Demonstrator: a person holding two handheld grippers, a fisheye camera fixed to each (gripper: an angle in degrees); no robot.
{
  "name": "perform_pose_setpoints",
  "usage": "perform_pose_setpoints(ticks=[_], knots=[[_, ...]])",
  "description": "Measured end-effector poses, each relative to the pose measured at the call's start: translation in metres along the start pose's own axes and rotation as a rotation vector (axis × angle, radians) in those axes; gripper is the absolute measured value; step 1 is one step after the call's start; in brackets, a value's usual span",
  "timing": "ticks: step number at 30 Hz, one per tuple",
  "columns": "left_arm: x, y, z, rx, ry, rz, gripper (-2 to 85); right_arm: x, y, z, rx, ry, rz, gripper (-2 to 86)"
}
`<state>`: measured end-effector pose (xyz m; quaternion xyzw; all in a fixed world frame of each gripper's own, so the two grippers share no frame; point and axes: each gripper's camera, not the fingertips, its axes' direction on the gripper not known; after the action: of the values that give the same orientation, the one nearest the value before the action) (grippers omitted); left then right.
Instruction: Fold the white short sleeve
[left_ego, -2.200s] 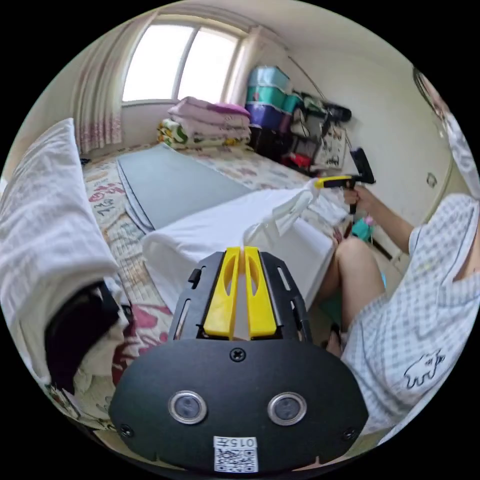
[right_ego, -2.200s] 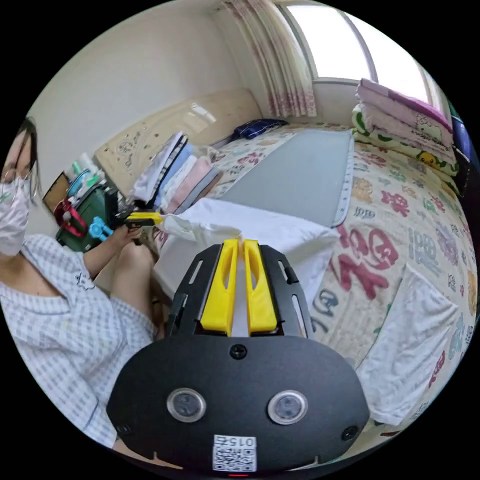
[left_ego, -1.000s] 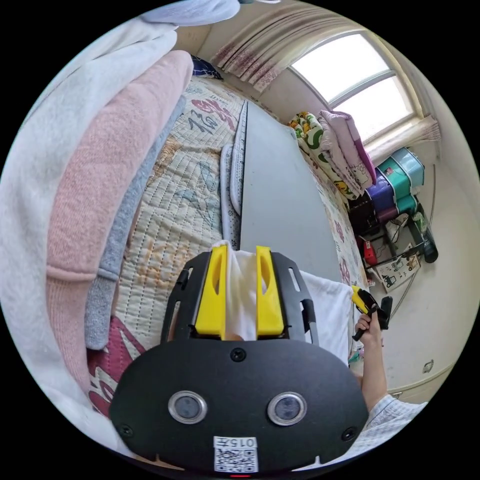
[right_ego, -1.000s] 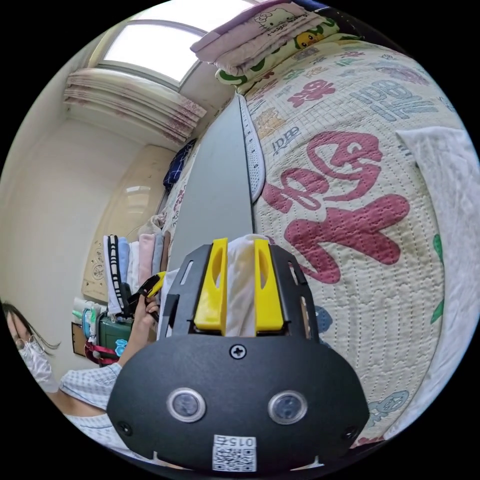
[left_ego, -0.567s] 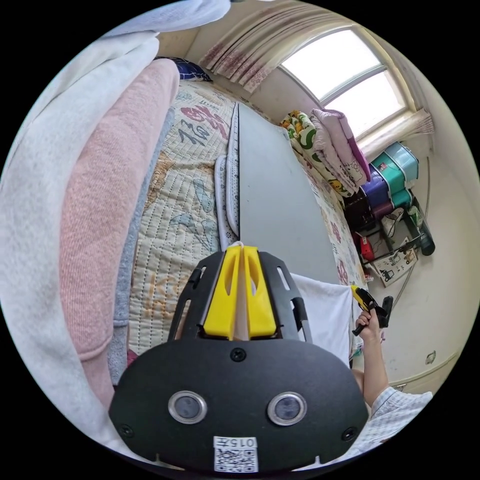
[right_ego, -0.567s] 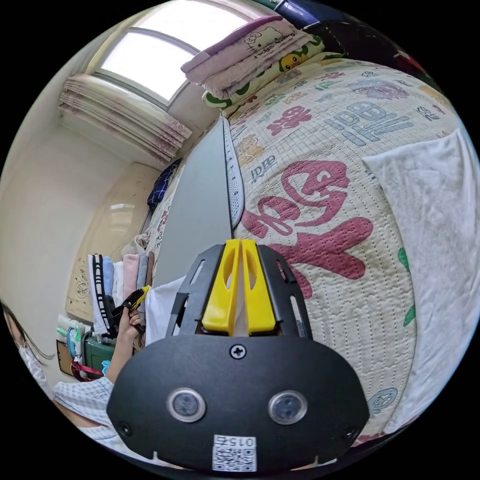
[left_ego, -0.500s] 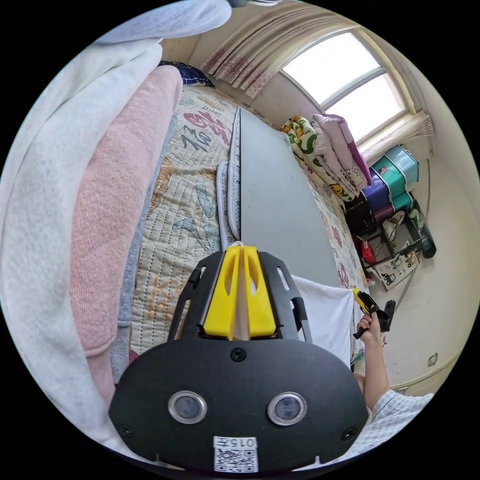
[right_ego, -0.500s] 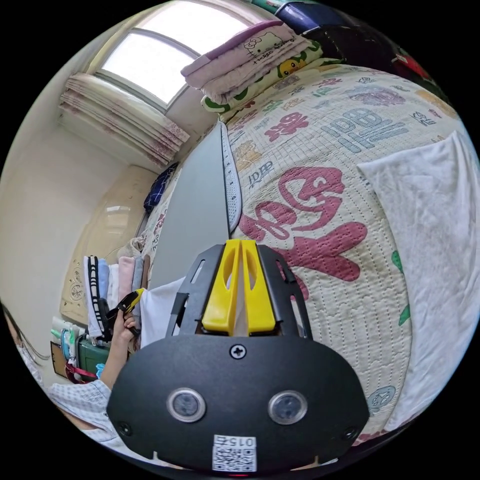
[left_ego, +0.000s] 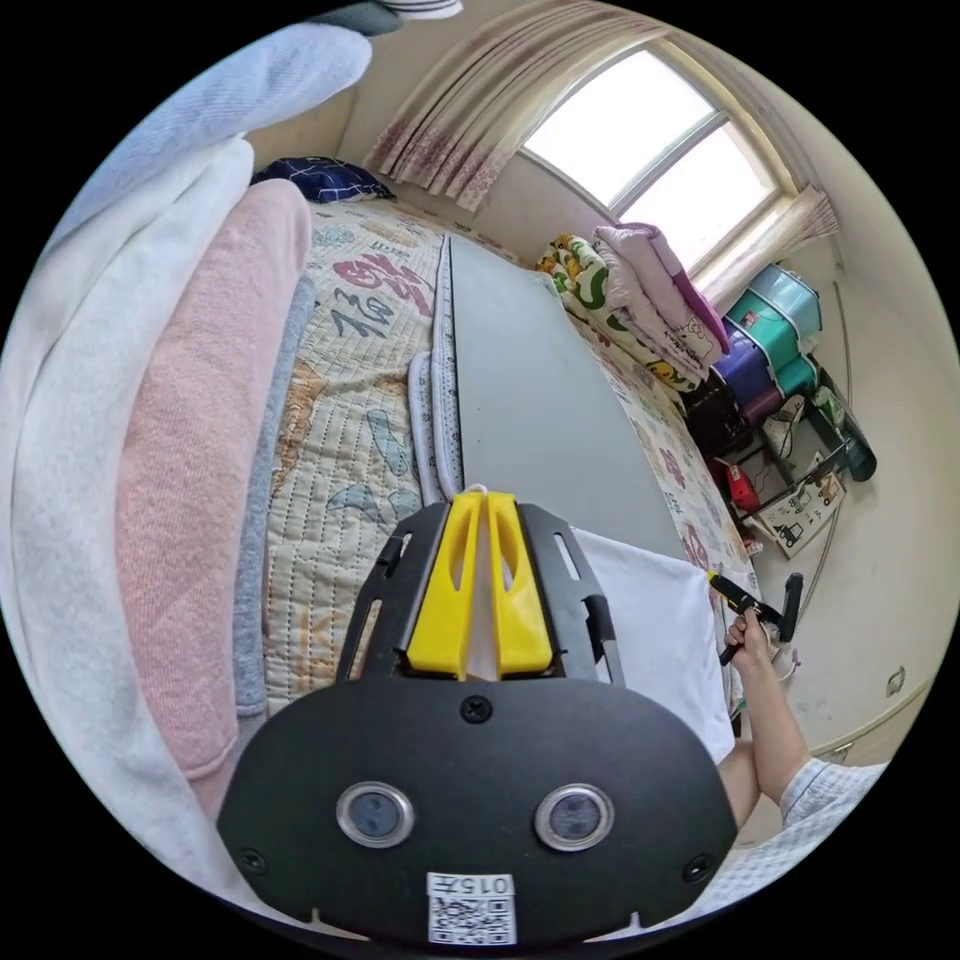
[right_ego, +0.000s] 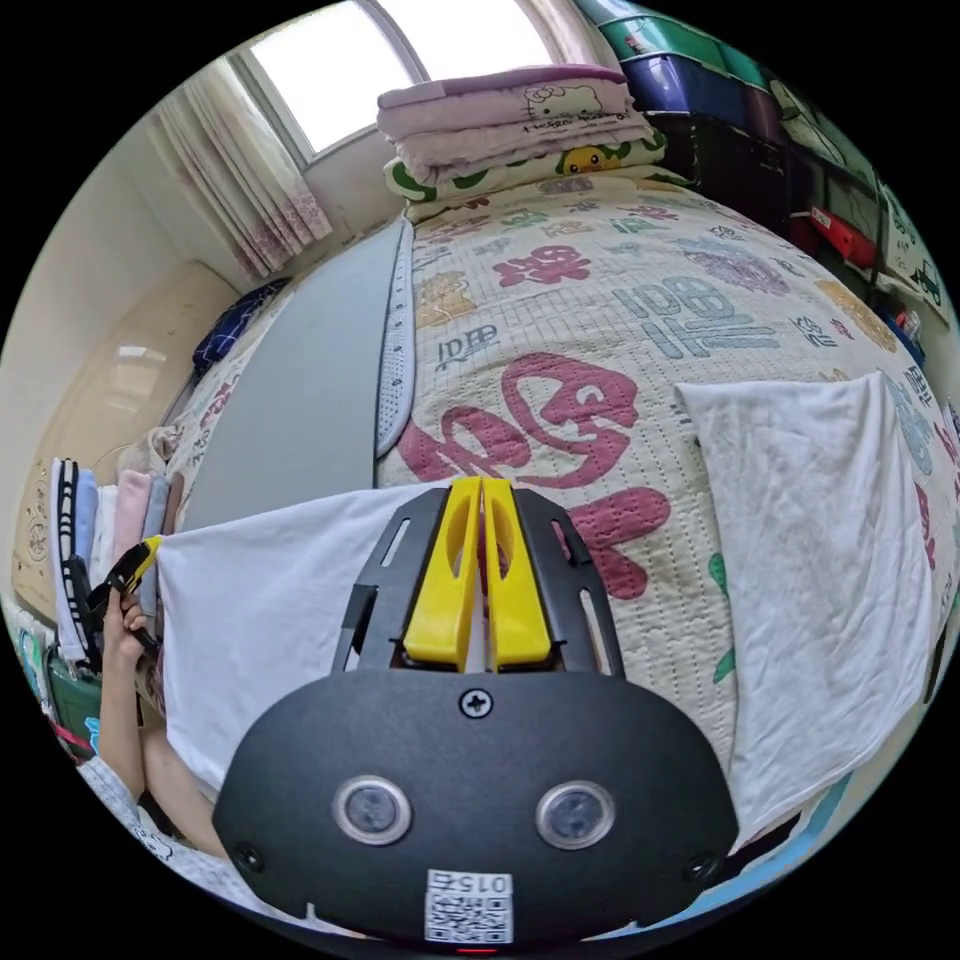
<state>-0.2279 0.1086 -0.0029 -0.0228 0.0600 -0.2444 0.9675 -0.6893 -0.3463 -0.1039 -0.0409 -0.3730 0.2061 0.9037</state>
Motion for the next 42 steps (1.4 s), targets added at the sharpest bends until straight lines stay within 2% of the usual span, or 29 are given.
perform_pose_setpoints(ticks=[6, 9, 12, 16, 19, 24, 26, 28, 29, 36, 42], knots=[[0.018, 0.0, 0.019, -0.07, 0.084, -0.032, 3.5, -0.034, 0.026, -0.067, 0.137, -0.064, -0.012, 0.6], [0.039, 0.003, 0.019, -0.088, 0.054, 0.02, 5.1, -0.052, 0.045, -0.09, 0.158, -0.125, -0.009, 0.9], [0.07, 0.008, 0.009, -0.102, -0.036, 0.16, 4.8, -0.054, 0.055, -0.101, 0.131, -0.219, 0.01, 1.4], [0.113, 0.027, 0.004, -0.166, -0.2, 0.357, 3.2, -0.06, 0.067, -0.137, 0.096, -0.131, -0.059, 3.2], [0.154, 0.047, 0.004, -0.225, -0.119, 0.496, 0.5, -0.058, 0.084, -0.174, 0.066, -0.125, -0.067, 5.1], [0.246, 0.093, 0.006, -0.188, -0.1, 0.77, -0.3, -0.039, 0.16, -0.235, 0.109, -0.203, -0.055, 7.0], [0.295, 0.11, 0.024, -0.261, -0.096, 0.908, -0.3, -0.015, 0.19, -0.252, 0.103, -0.167, 0.03, 8.7], [0.33, 0.116, 0.037, -0.296, -0.093, 0.952, 0.1, 0.006, 0.194, -0.263, 0.085, -0.222, 0.114, 9.2], [0.353, 0.115, 0.044, -0.288, -0.093, 0.958, 0.8, 0.017, 0.193, -0.27, 0.077, -0.29, 0.132, 9.3], [0.472, 0.072, 0.109, -0.309, -0.023, 0.918, 5.5, 0.057, 0.186, -0.286, -0.079, -0.414, 0.195, 9.2], [0.554, 0.022, 0.202, -0.419, 0.183, 0.73, 7.3, 0.097, 0.185, -0.303, -0.152, -0.668, 0.228, 9.4]])
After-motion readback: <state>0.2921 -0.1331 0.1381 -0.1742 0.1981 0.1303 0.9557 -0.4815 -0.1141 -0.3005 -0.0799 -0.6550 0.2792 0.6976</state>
